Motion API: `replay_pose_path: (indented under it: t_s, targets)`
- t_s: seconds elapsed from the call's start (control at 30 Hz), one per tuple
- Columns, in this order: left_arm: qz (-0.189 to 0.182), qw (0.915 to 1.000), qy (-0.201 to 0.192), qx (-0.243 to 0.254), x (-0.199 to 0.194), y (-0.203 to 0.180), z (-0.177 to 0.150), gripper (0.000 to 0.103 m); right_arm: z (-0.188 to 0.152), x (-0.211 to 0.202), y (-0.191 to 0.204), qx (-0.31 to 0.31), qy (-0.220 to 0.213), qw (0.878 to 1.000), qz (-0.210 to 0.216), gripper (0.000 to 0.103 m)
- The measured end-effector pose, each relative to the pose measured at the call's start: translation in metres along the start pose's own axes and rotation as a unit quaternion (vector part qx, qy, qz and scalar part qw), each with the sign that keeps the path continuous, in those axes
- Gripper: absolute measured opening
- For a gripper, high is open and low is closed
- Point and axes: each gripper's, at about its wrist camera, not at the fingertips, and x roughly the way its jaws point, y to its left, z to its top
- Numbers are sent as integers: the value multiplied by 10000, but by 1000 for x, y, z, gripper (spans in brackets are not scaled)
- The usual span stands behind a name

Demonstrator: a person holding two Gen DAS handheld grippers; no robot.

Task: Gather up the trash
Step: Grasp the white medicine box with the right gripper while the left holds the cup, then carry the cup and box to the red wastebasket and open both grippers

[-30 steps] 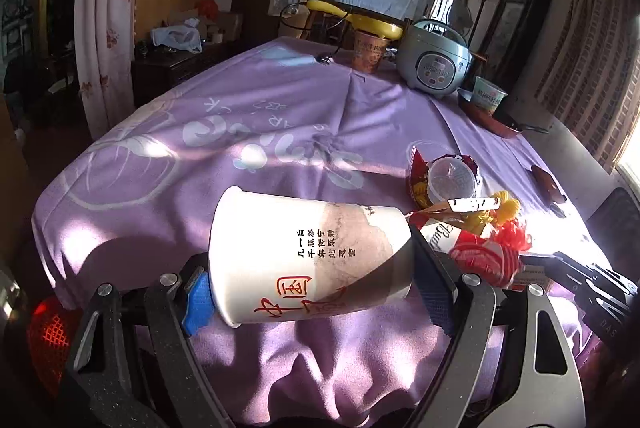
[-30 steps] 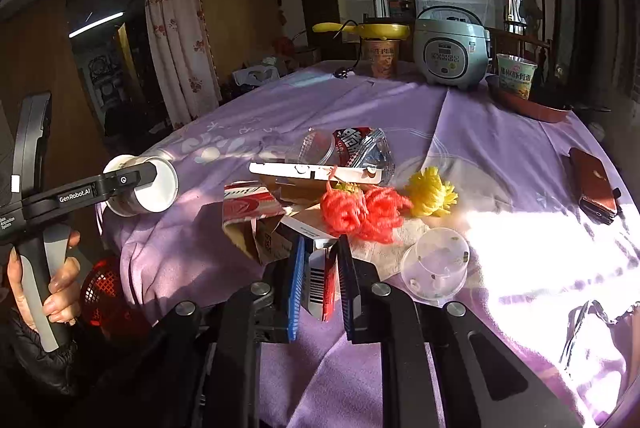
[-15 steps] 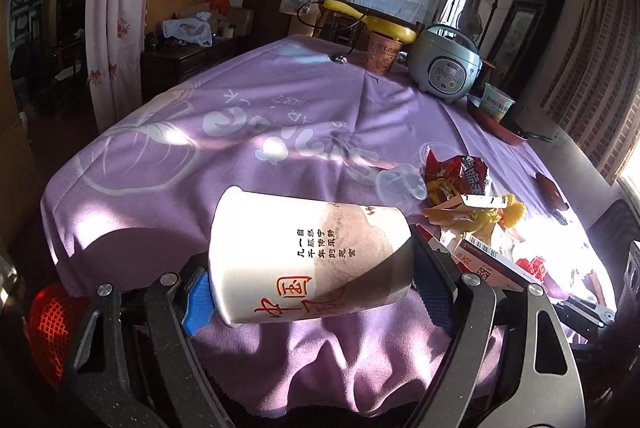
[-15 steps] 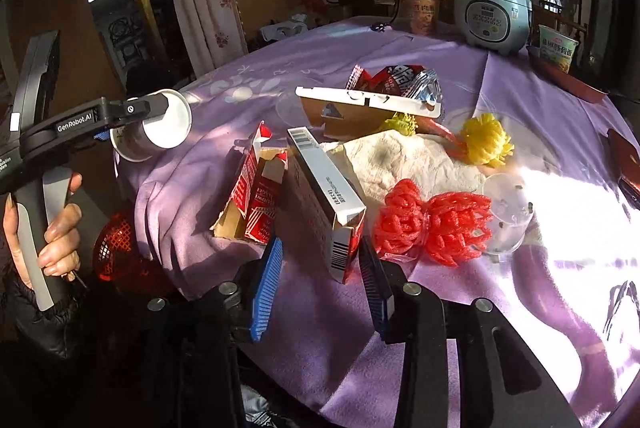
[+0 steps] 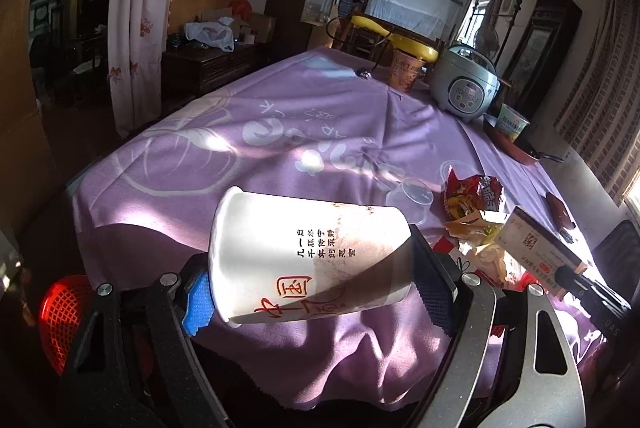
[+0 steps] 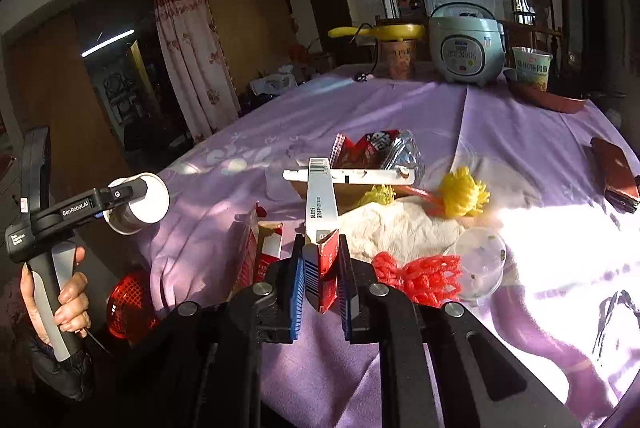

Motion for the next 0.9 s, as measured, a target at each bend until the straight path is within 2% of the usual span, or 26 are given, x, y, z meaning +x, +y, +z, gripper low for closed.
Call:
replay_pose_path:
  t_s: [0.13, 0.27, 0.4, 0.57, 0.77, 0.9]
  targets:
    - [460, 9987, -178, -114, -23, 27, 0, 80, 17, -15, 15, -145, -249, 9991, 298, 15]
    - [1071, 9931, -168, -450, -47, 73, -16, 80, 25, -8, 51, -447, -116, 9946, 928, 16]
    - [1627, 9808, 55, -1071, -62, 137, -41, 80, 24, 21, 102, -856, 306, 9852, 1452, 16]
    - [2212, 9596, 367, -1701, -64, 204, -66, 80, 17, 54, 164, -1250, 788, 9694, 1958, 16]
    - [2200, 9455, 648, -2311, -52, 256, -92, 83, 6, 81, 223, -1654, 1202, 9553, 2136, 16]
    - [2112, 9404, 754, -2558, -51, 276, -102, 87, -6, 107, 257, -1834, 1579, 9444, 2226, 16]
